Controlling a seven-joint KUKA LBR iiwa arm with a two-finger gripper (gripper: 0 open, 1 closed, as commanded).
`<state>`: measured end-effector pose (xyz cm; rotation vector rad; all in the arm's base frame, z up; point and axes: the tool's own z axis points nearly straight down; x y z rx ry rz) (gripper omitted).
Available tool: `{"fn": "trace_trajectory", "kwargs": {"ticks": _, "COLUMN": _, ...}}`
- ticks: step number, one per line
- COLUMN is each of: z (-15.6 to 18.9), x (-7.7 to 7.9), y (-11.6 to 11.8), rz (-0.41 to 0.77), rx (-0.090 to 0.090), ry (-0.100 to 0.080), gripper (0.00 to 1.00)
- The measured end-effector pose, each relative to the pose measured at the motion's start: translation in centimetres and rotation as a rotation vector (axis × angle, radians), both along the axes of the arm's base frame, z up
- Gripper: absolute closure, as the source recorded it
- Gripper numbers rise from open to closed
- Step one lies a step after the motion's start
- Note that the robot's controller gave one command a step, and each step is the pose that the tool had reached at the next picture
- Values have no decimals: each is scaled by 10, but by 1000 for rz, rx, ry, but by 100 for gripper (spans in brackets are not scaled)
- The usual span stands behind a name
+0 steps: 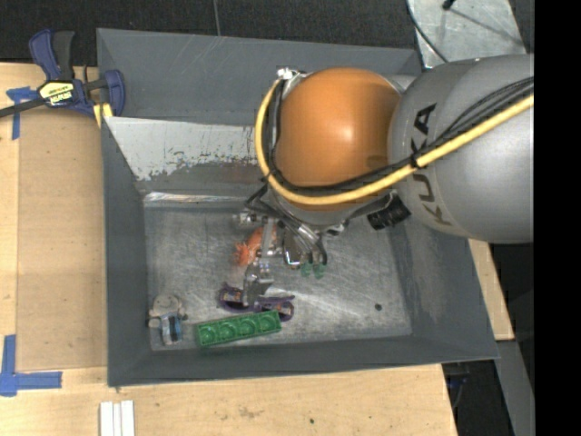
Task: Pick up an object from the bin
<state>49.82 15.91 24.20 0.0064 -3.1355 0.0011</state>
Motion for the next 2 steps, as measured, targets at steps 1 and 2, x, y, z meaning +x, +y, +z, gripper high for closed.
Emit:
{"fn": "trace_trajectory", "kwargs": {"ticks": 1, "z": 4, "x": 2, "y": -1, "rz": -4, "rx": 2, "ry": -9, "gripper": 0}}
{"fn": "trace_trajectory", "kwargs": {"ticks": 2, "z": -62, "x": 0, "y": -26, "rz": 31, "rx": 3, "ry": -13, "gripper": 0}}
